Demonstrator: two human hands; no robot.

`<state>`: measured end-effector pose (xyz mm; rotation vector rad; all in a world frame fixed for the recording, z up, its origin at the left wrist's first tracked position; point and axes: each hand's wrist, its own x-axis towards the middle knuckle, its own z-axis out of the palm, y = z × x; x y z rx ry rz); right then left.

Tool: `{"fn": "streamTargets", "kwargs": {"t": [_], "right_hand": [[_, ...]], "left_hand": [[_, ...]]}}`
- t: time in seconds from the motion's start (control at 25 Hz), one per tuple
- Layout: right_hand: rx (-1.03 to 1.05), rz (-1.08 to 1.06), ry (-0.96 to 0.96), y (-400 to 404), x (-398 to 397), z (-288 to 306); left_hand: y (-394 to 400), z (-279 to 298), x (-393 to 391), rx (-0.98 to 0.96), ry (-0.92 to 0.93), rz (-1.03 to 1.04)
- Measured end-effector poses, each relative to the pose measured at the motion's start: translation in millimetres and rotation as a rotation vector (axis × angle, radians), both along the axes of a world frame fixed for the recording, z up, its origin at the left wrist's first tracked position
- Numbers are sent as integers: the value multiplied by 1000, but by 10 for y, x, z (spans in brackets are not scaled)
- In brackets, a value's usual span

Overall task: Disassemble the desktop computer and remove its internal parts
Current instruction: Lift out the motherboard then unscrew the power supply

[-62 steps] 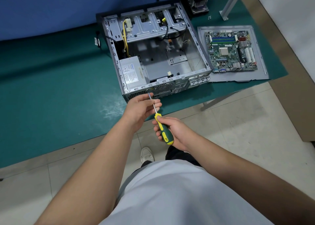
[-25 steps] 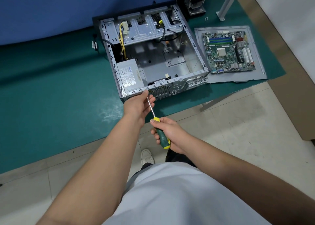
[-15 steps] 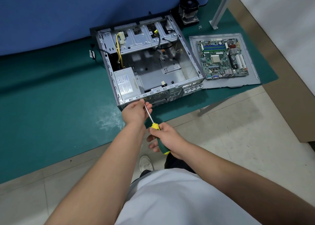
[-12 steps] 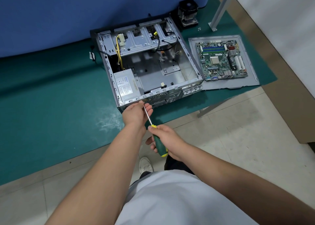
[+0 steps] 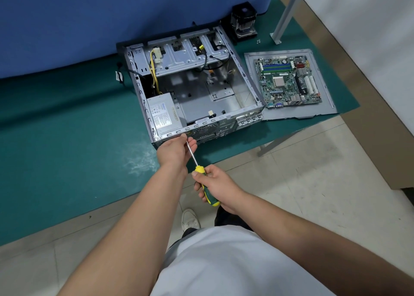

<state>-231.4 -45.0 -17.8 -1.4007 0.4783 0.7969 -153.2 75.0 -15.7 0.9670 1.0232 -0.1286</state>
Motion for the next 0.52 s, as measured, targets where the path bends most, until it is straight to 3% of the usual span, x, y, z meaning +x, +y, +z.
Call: {"fn": "streamTargets", "kwargs": {"t": [0.28,0.52], "right_hand": [[-26,44,-29,-61,7,-80],[-92,109,-118,-3,138,6]], "left_hand": [[6,87,-58,-75,-78,-37],[248,301,-49,-7,-202,-21]]}}
